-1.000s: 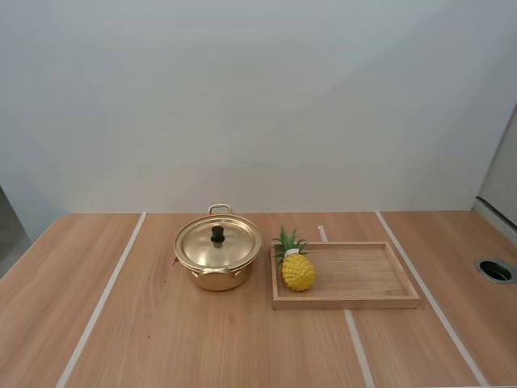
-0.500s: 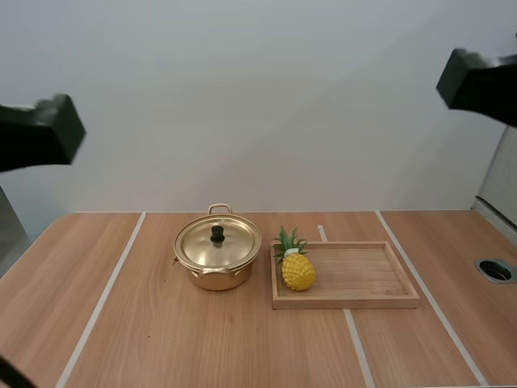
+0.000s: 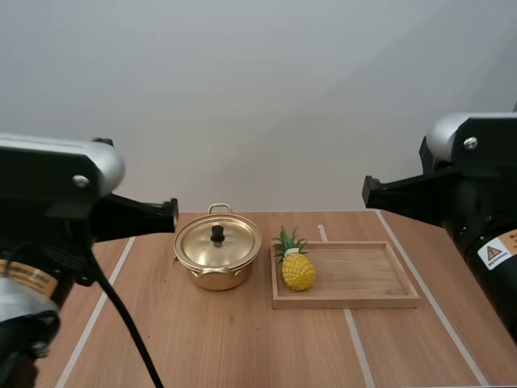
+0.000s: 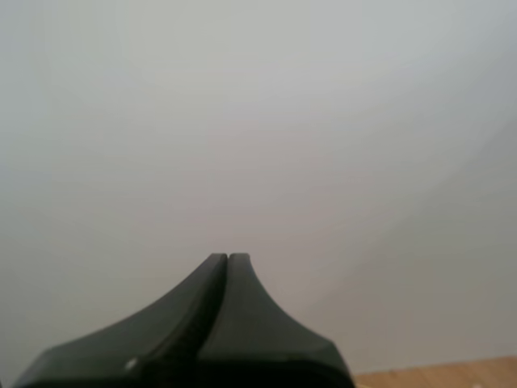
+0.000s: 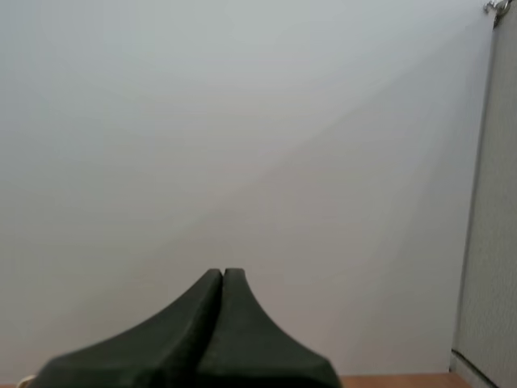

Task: Open the pot, put the grape inside, and close it

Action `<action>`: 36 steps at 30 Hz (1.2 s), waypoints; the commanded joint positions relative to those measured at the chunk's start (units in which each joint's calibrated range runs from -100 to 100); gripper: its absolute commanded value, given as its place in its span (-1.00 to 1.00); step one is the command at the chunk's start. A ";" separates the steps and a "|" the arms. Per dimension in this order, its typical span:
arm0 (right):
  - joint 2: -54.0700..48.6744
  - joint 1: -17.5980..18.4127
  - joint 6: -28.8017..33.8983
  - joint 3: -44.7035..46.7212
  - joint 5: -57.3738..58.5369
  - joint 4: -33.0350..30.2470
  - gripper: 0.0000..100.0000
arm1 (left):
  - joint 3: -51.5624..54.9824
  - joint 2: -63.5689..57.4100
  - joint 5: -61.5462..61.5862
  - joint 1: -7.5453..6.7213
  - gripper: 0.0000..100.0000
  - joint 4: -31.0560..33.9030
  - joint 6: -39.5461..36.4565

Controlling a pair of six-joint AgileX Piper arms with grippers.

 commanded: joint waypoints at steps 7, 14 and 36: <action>-0.38 -0.14 -0.08 11.00 -3.06 -0.07 -1.00 | 11.47 -0.16 -3.90 0.66 -1.00 0.96 -2.27; -0.38 -0.05 -0.08 20.01 -3.12 0.03 -1.00 | 20.88 -0.16 -9.80 1.71 -1.00 0.96 -3.85; -0.38 1.35 1.27 29.37 2.04 0.38 -1.00 | 27.11 -0.16 2.10 2.84 -1.00 0.96 -9.39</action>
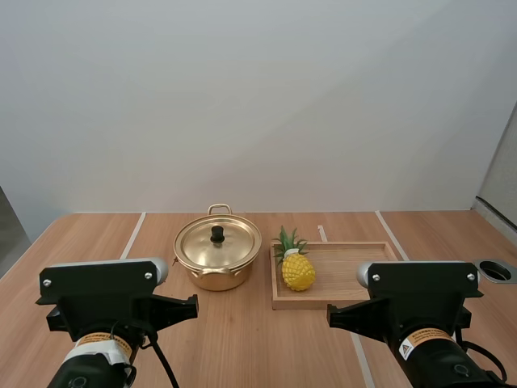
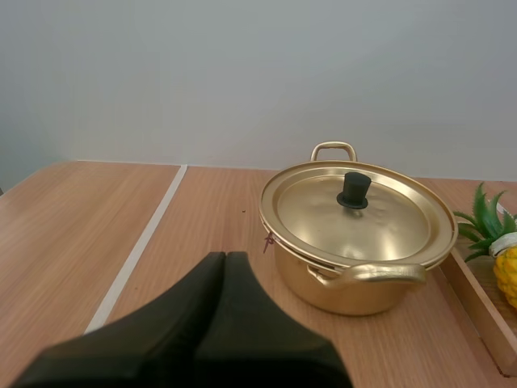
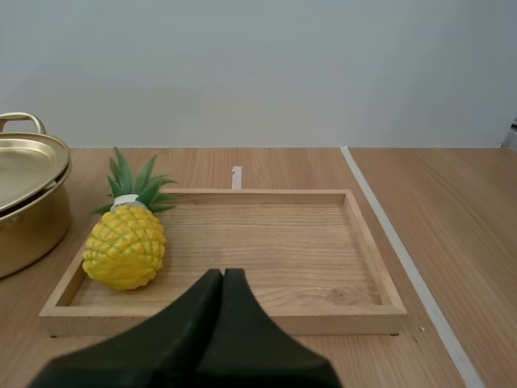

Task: Open the pot, put the grape inside, and close it

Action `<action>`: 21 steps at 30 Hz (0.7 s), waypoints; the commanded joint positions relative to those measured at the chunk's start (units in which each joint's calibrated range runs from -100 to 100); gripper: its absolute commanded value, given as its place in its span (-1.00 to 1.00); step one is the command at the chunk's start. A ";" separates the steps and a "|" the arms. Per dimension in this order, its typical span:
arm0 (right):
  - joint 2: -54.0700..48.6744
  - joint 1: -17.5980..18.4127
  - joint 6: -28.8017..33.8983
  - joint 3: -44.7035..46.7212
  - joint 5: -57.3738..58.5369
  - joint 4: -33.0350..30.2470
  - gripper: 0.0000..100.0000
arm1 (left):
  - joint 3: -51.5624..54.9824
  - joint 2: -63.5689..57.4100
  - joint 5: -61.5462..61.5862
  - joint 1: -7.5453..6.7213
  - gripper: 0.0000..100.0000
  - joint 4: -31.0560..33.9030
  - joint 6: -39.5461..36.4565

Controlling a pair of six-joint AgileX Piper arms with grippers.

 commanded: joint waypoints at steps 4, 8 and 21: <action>-0.38 0.06 0.35 0.09 0.64 -0.05 -1.00 | 0.03 -0.28 0.30 0.03 -1.00 0.62 -0.65; -0.38 0.06 0.35 0.09 0.64 -0.05 -1.00 | 0.03 -0.28 -0.30 0.03 -1.00 0.62 -0.65; -0.38 0.06 0.35 0.09 0.64 -0.79 -1.00 | 0.03 -0.28 -0.81 0.03 -1.00 0.62 -0.54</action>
